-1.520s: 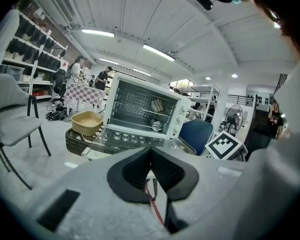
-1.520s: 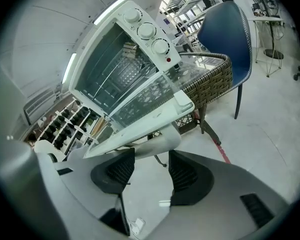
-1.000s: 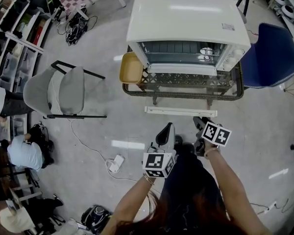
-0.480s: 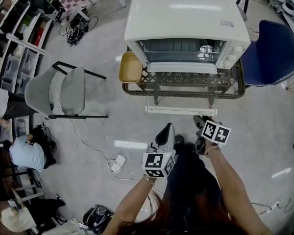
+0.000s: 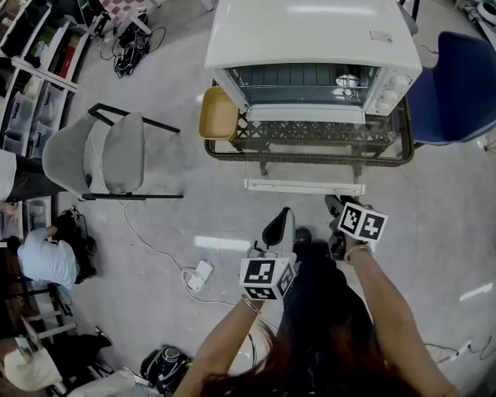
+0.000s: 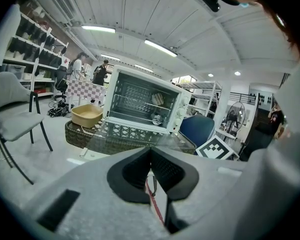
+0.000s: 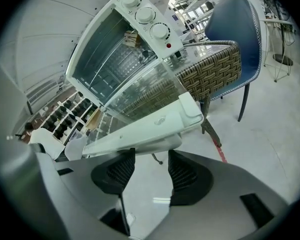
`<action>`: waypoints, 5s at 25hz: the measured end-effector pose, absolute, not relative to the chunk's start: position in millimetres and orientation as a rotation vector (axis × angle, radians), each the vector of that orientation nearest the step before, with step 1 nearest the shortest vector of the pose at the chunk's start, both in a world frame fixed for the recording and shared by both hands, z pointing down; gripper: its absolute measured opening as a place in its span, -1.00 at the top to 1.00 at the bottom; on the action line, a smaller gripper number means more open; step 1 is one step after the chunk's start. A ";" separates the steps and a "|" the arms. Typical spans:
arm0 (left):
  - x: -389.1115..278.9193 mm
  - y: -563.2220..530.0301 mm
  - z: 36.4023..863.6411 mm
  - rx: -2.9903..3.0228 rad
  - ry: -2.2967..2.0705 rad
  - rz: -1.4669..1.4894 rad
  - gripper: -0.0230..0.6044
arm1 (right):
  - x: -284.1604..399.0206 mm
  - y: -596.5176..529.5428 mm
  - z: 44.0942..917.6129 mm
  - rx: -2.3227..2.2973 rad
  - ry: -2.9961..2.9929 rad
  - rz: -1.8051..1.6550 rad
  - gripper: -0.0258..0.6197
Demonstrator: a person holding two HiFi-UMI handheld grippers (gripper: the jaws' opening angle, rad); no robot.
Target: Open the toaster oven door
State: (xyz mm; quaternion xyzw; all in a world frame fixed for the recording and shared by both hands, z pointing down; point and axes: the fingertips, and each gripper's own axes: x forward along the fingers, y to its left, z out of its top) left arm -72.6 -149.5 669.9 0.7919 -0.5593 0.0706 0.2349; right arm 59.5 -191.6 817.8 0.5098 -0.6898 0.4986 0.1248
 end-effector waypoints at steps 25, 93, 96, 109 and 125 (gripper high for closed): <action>-63.2 -160.3 671.6 2.157 -1.515 0.224 0.88 | 64.9 -191.1 830.2 1.433 -1.993 1.301 0.54; -38.5 -104.9 496.3 2.485 -1.424 0.248 0.88 | 71.3 -131.0 547.8 1.601 -2.366 0.640 0.85; -40.2 -96.1 487.3 2.493 -1.427 0.236 0.88 | 70.6 -122.0 533.0 1.613 -2.389 0.606 0.87; -41.5 -62.6 449.7 2.539 -1.443 0.180 0.88 | 67.8 -85.2 481.7 1.648 -2.472 0.481 0.91; -43.4 -25.5 406.5 2.559 -1.432 0.089 0.88 | 63.3 -41.3 419.8 1.691 -2.570 0.346 0.92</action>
